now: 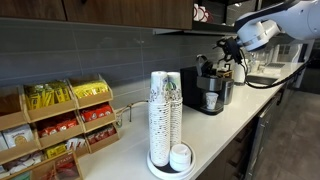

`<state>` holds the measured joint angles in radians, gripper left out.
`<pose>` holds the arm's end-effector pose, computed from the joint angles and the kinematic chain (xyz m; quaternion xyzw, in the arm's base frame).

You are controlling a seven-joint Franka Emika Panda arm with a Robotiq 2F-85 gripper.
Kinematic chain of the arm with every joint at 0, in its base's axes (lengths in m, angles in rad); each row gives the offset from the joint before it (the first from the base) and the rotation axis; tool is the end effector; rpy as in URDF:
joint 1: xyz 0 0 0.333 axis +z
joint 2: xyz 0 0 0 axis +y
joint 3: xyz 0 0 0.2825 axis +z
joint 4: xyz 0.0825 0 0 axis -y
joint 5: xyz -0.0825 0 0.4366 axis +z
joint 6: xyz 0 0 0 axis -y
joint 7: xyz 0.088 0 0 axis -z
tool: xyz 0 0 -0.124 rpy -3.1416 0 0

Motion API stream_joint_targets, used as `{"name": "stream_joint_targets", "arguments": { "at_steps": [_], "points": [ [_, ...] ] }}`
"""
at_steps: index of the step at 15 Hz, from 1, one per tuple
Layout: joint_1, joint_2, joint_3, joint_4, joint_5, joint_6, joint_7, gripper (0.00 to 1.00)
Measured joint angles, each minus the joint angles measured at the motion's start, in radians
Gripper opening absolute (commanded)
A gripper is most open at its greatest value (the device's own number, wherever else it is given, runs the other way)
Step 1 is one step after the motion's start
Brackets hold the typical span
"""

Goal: Open the lid of the coffee machine

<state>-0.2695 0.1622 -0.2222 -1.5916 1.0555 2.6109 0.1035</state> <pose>0.6349 -0.3407 0.5820 -0.6756 0.5009 -0.4352 0.3214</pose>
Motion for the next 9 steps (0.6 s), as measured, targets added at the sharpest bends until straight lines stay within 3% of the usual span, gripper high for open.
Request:
{"name": "stream_joint_targets", "arguments": {
  "at_steps": [5,9],
  "points": [
    [0.000,-0.002,0.000,0.003,-0.019,0.000,-0.002,1.00],
    [-0.001,-0.023,-0.004,0.014,-0.122,-0.023,-0.003,1.00]
  ]
}}
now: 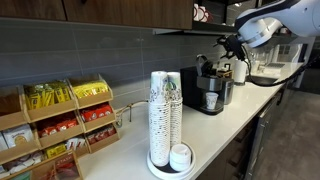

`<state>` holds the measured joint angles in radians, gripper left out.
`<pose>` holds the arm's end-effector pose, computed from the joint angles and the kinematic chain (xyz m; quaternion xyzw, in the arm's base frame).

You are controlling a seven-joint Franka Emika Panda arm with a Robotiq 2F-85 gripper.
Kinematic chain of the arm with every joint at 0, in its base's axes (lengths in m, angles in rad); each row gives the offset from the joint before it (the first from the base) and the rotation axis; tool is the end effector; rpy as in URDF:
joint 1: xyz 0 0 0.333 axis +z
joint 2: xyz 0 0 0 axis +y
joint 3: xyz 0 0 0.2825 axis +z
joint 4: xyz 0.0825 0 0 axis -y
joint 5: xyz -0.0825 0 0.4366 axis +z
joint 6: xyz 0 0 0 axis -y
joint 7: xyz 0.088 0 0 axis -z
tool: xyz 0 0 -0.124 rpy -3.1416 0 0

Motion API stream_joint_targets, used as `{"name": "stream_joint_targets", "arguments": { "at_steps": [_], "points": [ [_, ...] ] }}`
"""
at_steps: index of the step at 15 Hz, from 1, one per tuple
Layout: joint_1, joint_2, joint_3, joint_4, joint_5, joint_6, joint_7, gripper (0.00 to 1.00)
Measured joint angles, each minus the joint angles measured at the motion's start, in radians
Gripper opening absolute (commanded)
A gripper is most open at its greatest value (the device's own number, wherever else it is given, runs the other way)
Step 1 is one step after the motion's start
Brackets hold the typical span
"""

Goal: Open the lid of the coffee machine

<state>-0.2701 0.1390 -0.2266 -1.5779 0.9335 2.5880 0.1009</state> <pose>0.6295 -0.3387 0.6056 -0.7083 0.4691 -0.4458 0.2820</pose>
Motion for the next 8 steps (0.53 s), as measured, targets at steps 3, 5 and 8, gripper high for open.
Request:
{"name": "stream_joint_targets", "arguments": {
  "at_steps": [3,5,8],
  "points": [
    [-0.003,-0.033,-0.010,0.015,-0.117,-0.071,-0.001,1.00],
    [-0.007,-0.056,-0.017,0.033,-0.194,-0.149,-0.011,1.00],
    [-0.009,-0.081,-0.017,0.049,-0.211,-0.184,-0.041,1.00]
  ]
}}
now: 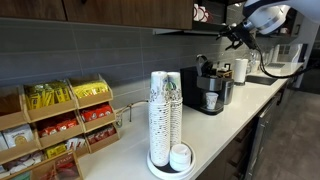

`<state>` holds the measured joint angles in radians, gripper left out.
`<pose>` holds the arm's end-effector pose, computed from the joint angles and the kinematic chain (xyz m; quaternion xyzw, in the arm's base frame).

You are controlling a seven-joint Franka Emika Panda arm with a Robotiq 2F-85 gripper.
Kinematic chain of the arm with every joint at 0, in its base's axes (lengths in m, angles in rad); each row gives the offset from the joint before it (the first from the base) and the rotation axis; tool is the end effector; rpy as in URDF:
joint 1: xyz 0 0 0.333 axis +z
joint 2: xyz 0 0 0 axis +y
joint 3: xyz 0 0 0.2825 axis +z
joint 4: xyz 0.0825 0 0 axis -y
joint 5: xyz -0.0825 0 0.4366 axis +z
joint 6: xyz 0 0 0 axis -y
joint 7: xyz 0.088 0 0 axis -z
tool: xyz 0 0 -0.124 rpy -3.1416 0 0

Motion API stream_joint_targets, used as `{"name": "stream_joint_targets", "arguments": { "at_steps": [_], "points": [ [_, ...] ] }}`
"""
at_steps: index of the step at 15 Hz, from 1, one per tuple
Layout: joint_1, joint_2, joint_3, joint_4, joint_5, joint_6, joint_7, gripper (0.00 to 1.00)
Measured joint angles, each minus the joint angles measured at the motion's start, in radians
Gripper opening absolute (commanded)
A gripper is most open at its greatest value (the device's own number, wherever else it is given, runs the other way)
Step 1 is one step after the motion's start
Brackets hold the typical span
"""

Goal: Open the lid of the coffee machine

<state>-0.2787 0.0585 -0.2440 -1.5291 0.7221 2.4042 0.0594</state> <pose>0.6037 -0.3281 0.6701 -0.7835 0.3836 -0.4357 0.2218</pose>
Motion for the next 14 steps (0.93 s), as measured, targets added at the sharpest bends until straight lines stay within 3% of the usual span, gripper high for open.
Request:
{"name": "stream_joint_targets", "arguments": {
  "at_steps": [9,14],
  "points": [
    [0.000,0.001,0.001,0.003,0.001,-0.001,-0.026,1.00],
    [-0.005,-0.007,-0.001,0.048,0.000,-0.095,-0.274,1.00]
  ]
}}
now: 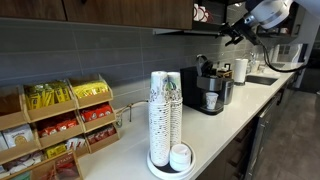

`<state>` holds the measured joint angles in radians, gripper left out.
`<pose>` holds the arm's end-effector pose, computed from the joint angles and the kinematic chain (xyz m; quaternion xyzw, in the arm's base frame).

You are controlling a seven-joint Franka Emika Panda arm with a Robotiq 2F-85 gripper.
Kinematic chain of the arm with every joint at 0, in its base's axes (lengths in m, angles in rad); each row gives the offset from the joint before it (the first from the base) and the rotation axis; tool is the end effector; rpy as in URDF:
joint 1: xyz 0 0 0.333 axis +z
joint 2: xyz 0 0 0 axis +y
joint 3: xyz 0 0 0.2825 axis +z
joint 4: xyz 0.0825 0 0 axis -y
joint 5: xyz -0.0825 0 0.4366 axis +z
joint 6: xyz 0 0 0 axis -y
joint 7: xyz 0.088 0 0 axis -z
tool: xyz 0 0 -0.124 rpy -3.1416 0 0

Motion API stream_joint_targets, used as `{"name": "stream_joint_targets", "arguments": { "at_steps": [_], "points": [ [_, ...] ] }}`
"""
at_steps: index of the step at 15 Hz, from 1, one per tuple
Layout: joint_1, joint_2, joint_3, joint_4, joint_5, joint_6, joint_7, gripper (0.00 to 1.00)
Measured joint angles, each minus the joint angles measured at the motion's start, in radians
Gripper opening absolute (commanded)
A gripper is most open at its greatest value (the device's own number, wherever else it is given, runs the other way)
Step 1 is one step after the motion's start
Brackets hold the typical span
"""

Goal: Open the lid of the coffee machine

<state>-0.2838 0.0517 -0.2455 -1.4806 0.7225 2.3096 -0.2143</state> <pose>0.5992 -0.3202 0.6923 -0.8382 0.2532 -0.4502 0.1751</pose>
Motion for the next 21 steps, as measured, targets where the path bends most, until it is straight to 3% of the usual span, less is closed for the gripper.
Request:
{"name": "stream_joint_targets", "arguments": {
  "at_steps": [10,18,21],
  "points": [
    [-0.048,-0.021,-0.054,0.102,-0.087,-0.483,-0.388,1.00],
    [-0.038,-0.017,-0.037,0.082,-0.314,-0.480,-0.691,1.00],
    [-0.037,-0.017,-0.032,0.079,-0.350,-0.463,-0.761,1.00]
  ]
}}
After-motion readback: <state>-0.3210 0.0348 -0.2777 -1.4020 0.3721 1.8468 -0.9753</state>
